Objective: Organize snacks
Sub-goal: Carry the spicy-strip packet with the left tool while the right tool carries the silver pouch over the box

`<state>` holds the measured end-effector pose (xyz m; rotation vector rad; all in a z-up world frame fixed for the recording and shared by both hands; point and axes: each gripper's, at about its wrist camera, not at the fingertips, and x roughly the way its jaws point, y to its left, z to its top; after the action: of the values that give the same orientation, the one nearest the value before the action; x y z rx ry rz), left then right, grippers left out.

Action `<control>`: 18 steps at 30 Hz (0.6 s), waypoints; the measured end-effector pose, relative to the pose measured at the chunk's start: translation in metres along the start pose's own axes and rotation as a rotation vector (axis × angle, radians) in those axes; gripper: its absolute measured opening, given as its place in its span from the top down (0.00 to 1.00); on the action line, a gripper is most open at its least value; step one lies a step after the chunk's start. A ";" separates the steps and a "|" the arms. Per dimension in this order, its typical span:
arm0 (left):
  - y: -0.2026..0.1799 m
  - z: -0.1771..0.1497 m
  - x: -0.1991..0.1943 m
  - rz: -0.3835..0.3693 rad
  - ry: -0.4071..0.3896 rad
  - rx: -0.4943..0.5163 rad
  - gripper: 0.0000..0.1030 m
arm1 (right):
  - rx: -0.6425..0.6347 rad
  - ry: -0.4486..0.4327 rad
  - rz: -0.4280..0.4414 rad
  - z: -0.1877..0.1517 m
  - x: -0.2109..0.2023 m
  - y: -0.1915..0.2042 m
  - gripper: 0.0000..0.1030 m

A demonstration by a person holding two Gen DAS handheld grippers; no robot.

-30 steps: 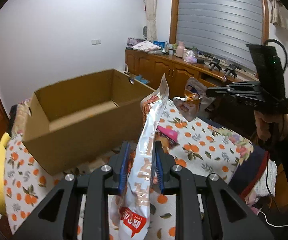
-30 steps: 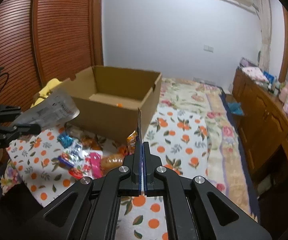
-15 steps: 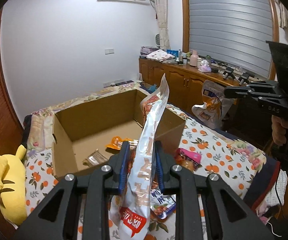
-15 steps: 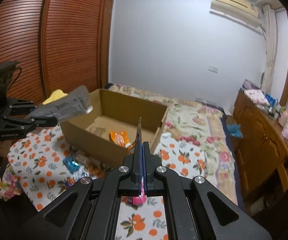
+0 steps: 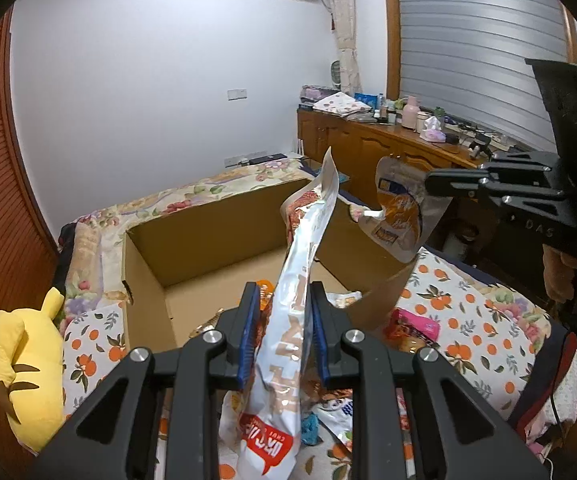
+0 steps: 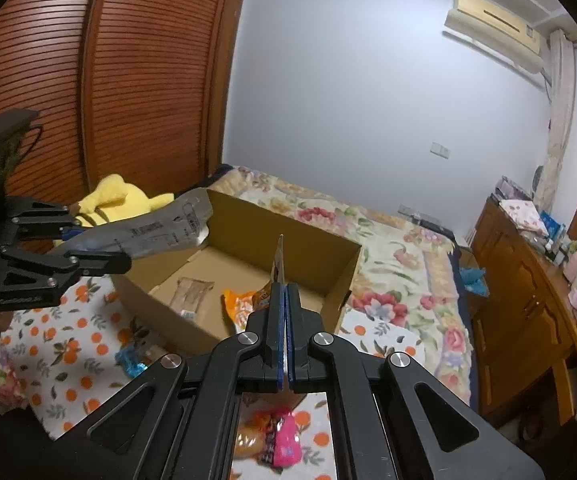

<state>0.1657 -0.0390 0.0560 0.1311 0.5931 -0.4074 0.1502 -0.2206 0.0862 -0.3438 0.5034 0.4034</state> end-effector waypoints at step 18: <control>0.031 0.005 0.057 0.047 0.067 -0.054 0.79 | 0.035 0.124 0.026 -0.025 0.081 0.010 1.00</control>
<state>0.2241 -0.0314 0.0282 0.1071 0.6653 -0.3420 0.2008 -0.1990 0.0204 -0.3303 0.6354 0.4000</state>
